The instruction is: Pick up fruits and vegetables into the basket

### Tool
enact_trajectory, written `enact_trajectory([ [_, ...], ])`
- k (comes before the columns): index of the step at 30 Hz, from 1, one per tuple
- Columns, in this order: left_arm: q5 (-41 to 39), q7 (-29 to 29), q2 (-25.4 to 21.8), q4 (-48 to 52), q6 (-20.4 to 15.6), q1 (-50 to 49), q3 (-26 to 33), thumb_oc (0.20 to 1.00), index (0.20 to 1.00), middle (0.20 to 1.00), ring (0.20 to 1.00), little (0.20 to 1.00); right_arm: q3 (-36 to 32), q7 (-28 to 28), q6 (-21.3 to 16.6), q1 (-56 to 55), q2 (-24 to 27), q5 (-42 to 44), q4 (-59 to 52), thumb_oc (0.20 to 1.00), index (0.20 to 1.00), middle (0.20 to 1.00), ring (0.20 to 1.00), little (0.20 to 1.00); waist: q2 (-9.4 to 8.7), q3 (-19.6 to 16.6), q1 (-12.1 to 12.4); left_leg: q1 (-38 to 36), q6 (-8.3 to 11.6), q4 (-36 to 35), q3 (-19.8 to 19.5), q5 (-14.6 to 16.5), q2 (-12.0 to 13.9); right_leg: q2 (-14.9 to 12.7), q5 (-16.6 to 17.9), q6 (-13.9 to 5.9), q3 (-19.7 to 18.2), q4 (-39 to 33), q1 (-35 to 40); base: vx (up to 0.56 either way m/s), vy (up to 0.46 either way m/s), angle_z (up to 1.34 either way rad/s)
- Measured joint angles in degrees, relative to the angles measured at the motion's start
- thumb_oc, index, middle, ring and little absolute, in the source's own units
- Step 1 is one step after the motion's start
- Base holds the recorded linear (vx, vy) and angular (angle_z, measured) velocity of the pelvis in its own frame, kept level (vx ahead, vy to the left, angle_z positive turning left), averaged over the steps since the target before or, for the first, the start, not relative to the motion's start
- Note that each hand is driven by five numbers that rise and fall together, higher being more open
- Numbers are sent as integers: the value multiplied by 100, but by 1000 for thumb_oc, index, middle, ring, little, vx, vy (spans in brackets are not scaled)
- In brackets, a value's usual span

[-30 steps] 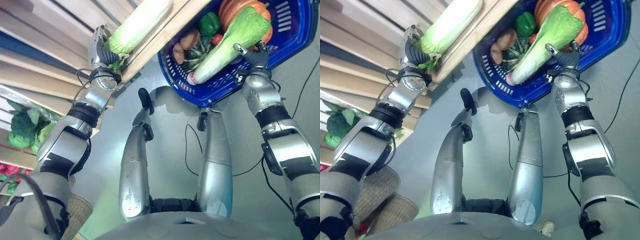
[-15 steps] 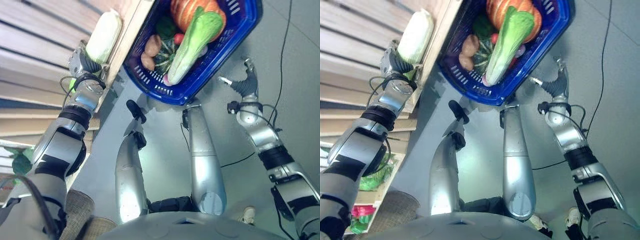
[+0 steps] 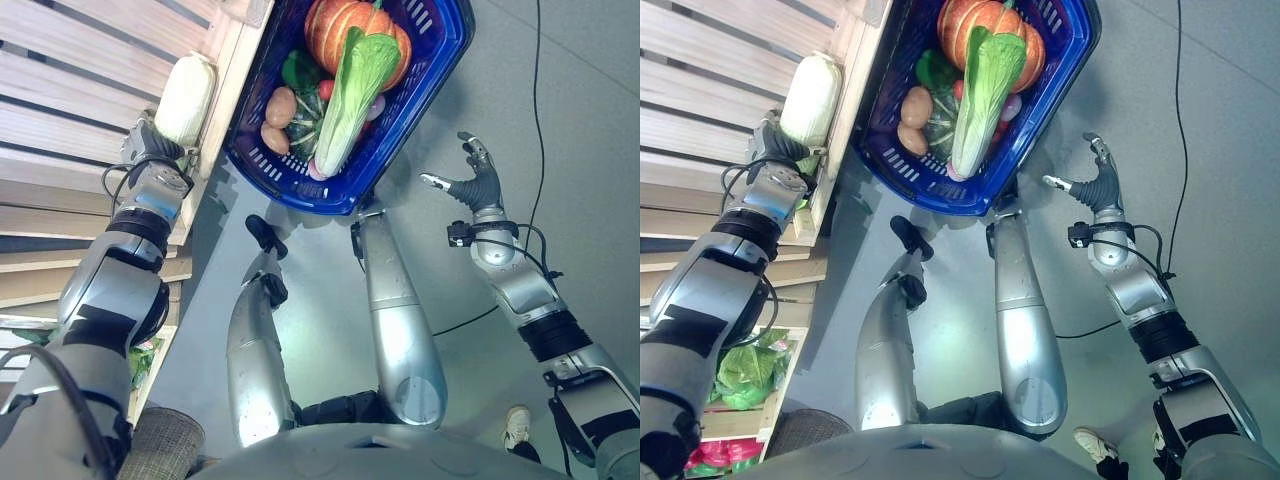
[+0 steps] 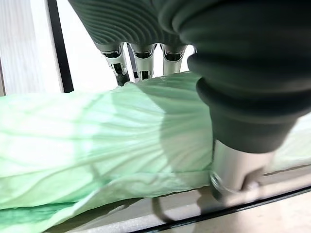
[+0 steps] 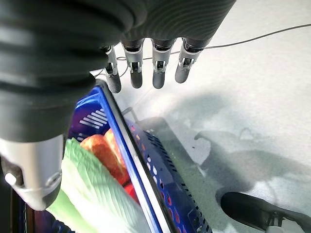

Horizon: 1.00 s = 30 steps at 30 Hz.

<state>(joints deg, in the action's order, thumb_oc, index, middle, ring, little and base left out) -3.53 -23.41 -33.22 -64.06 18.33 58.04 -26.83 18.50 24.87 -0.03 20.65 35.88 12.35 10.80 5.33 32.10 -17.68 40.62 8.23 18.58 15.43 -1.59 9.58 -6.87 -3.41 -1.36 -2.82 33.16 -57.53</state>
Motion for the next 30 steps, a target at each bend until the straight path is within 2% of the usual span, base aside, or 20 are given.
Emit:
enact_trajectory([
  [3, 22, 27, -5, -76, 140, 53, 2, 200, 200, 200, 200, 200, 1, -44, -30, -7, 19, 8, -154, 1000, 1000, 1000, 1000, 1000, -1, 0, -5, -11, 13, 6, 0, 9, 48, 49, 3, 6, -5, -3, 7, -3, 17, -6],
  [7, 11, 64, 4, -130, 110, -4, 4, 200, 200, 200, 200, 200, -5, -197, -266, -4, 146, -9, -608, 1000, 1000, 1000, 1000, 1000, -3, 1, -45, -54, 24, 7, -3, 17, 62, 65, 8, 13, 5, -17, 60, -4, 33, 0],
  [11, -124, -2, 92, -64, -164, -219, 26, 200, 200, 200, 200, 200, 3, -518, -498, 11, 149, -131, -1073, 1000, 1000, 1000, 1000, 1000, -28, 4, -28, -233, 41, 6, -5, 53, 57, 55, 9, 15, 17, -68, 283, -2, 10, 0],
  [14, -254, -212, 114, 353, -494, -542, 225, 200, 200, 200, 200, 200, 8, -798, -519, 57, 167, -255, -1345, 1000, 1000, 1000, 1000, 1000, -31, 6, 64, -359, 32, -4, -30, 66, 49, 26, 44, 55, 65, -102, 449, -5, 8, 2],
  [16, -458, -401, 140, 845, -893, -896, 464, 200, 200, 200, 200, 200, 18, -1025, -516, 70, 189, -225, -1562, 1000, 1000, 1000, 1000, 1000, -36, 9, 171, -514, 33, -36, -90, 66, 30, -32, 37, 57, 177, -119, 633, -46, 13, 10],
  [20, -619, -709, 201, 1752, -1392, -1374, 702, 200, 200, 200, 200, 200, 12, -1418, -503, 274, 163, -9, -1793, 1000, 1000, 1000, 1000, 1000, -43, 10, 474, -668, 2, -12, -176, 57, -28, -106, -3, 25, 252, -98, 850, -39, 5, 12],
  [23, -602, -983, 255, 2437, -1742, -1741, 758, 200, 200, 200, 200, 200, -6, -1681, -499, 330, 96, 272, -2013, 1000, 1000, 1000, 1000, 1000, -46, 9, 615, -744, -35, -23, -258, 30, -76, -195, -26, -5, 360, -114, 1002, -8, -37, 20],
  [26, -525, -1199, 365, 2914, -1910, -1948, 760, 200, 200, 200, 200, 200, 25, -1820, -455, 434, -66, 503, -2099, 1000, 1000, 1000, 1000, 1000, -46, 10, 799, -801, -51, -23, -373, -9, -100, -250, -21, 1, 471, -123, 1146, -3, -75, 21],
  [30, -90, -1403, 422, 3563, -2134, -2195, 765, 200, 200, 200, 200, 200, 157, -1842, -225, 835, -607, 1079, -2174, 1000, 1000, 1000, 1000, 1000, -47, 10, 1128, -1029, -52, -109, -493, -54, -100, -260, -33, -8, 598, -208, 1464, 9, -68, 13],
])
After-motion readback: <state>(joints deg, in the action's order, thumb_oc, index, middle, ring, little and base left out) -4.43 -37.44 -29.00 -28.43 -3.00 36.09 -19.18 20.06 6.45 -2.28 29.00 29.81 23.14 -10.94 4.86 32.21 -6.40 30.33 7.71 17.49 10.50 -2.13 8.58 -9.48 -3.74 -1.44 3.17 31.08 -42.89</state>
